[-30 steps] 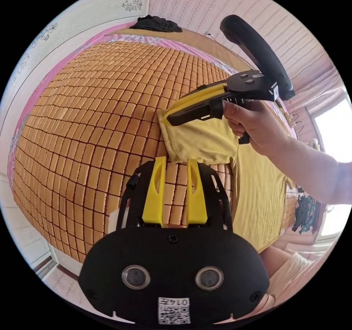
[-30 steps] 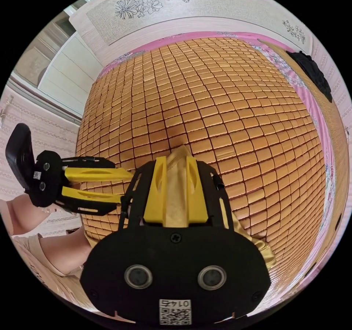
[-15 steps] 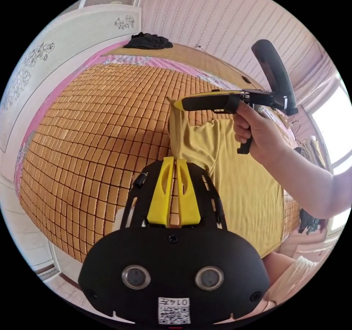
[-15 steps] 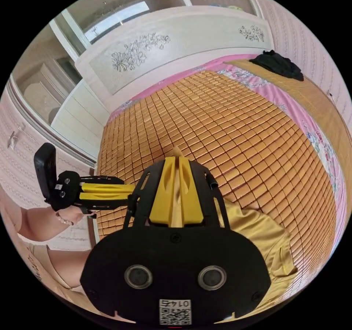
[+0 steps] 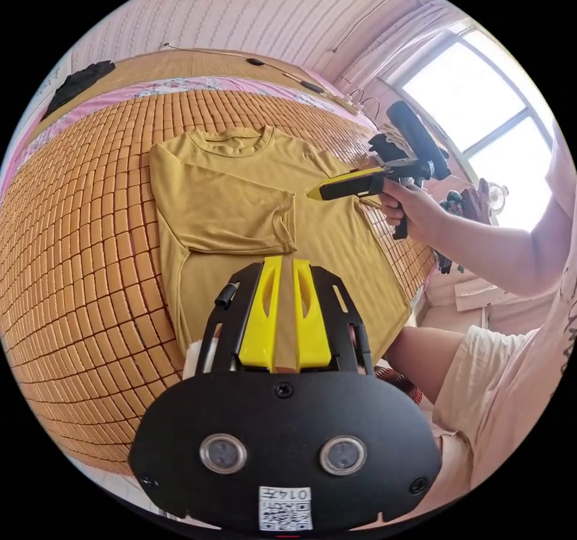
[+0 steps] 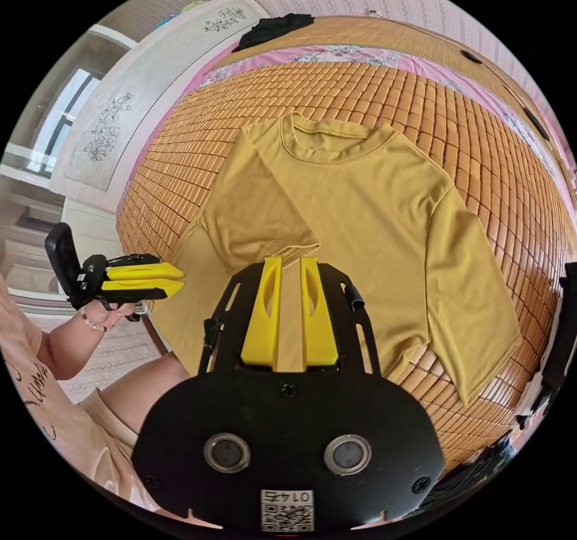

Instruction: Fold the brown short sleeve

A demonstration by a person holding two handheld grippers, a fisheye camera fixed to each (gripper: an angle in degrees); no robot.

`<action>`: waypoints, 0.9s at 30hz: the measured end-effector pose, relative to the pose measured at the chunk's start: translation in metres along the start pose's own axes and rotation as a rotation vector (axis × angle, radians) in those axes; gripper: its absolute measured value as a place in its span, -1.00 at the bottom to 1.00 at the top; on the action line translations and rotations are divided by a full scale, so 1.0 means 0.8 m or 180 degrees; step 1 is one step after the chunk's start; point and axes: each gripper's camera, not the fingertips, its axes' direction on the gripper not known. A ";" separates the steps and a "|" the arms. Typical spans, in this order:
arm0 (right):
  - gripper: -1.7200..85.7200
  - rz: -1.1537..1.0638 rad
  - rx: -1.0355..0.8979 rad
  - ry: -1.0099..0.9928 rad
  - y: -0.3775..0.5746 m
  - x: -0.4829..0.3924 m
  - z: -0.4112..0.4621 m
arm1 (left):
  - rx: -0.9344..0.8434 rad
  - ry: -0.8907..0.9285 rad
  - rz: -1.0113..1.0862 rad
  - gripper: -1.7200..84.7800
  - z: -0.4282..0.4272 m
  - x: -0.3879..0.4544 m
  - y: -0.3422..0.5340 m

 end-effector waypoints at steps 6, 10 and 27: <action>-0.79 0.0106 0.0208 -0.0031 -0.008 0.024 0.002 | -0.0143 -0.0240 0.0083 -0.84 0.043 0.029 -0.052; -0.81 0.0108 0.0174 0.0075 -0.017 0.036 0.017 | -0.0354 -0.0317 -0.0091 -0.81 0.092 0.048 -0.091; -0.91 -0.0256 0.0281 0.0309 -0.023 0.050 -0.005 | -0.0235 -0.0674 -0.0001 -0.82 0.079 0.079 -0.108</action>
